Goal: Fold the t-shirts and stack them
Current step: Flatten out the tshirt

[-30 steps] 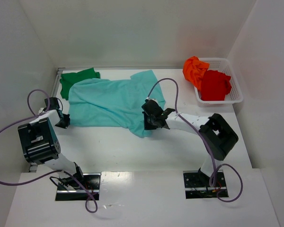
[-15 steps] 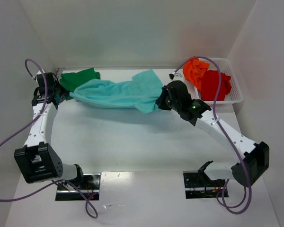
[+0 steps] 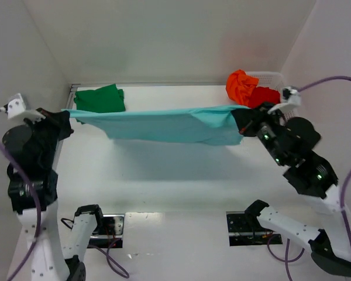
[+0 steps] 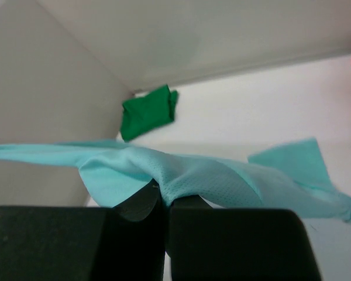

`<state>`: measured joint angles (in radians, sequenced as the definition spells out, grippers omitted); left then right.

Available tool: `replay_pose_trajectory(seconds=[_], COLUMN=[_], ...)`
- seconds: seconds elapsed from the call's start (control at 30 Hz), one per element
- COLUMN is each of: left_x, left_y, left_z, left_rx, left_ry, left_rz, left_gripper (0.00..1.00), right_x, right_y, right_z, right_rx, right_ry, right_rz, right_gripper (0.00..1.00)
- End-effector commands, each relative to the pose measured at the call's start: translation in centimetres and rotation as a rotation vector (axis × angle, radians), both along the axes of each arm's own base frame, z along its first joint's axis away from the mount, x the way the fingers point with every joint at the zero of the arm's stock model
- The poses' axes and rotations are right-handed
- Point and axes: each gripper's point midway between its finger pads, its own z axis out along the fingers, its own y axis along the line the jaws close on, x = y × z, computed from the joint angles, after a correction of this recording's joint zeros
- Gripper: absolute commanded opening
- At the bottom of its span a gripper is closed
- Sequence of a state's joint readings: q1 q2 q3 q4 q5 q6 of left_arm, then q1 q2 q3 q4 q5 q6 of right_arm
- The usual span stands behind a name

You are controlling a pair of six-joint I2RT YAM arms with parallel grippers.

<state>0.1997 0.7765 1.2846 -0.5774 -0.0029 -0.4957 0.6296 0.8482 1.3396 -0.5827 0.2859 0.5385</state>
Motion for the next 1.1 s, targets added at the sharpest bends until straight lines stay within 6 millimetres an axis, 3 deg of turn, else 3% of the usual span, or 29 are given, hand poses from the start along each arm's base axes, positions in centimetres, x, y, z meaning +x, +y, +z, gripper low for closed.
replay_pose_trajectory(seconds=[0.0, 0.07, 0.23, 0.37, 0.53, 0.63, 0.73, 0.9, 1.0, 1.03, 1.07], left_x=[-4.4, -7.7, -11.3, -14.2, -14.6, -11.8, -8.6, -3.9, -2.2, -1.4, -0.8], left_y=[-1.4, -3.0, -5.3, -3.4, -1.7, -0.7, 0.1, 0.3, 0.1, 0.0, 0.0], left_z=[4.6, 7.3, 10.0, 11.3, 11.5, 10.2, 9.8, 8.5, 8.9, 9.1, 9.1], left_rx=[0.073, 0.052, 0.056, 0.095, 0.091, 0.086, 0.090, 0.108, 0.118, 0.132, 0.132], left_ry=[-0.146, -0.254, -0.355, -0.408, -0.409, -0.374, -0.345, -0.289, -0.299, -0.292, -0.290], left_rz=[-0.041, -0.083, -0.176, -0.067, 0.018, 0.065, 0.094, 0.081, 0.062, 0.053, 0.053], left_gripper=[0.00, 0.00, 0.00, 0.00, 0.00, 0.00, 0.00, 0.00, 0.00, 0.00, 0.00], right_x=[-4.1, -6.1, -7.8, -8.1, -7.4, -6.0, -2.7, 1.3, 2.9, 4.1, 4.5], right_y=[-4.3, -6.1, -6.8, -7.5, -8.0, -8.3, -7.3, -5.5, -5.2, -4.8, -4.9], right_z=[5.7, 7.6, 9.2, 8.6, 8.9, 10.8, 10.7, 8.7, 8.6, 7.6, 8.4], right_rx=[0.056, 0.089, 0.102, 0.102, 0.077, 0.049, -0.014, -0.080, -0.110, -0.148, -0.139], right_ry=[-0.176, -0.242, -0.305, -0.316, -0.340, -0.372, -0.354, -0.321, -0.316, -0.292, -0.314], right_rz=[-0.051, -0.065, -0.040, -0.061, -0.106, -0.165, -0.223, -0.269, -0.304, -0.310, -0.324], right_gripper=[0.00, 0.00, 0.00, 0.00, 0.00, 0.00, 0.00, 0.00, 0.00, 0.00, 0.00])
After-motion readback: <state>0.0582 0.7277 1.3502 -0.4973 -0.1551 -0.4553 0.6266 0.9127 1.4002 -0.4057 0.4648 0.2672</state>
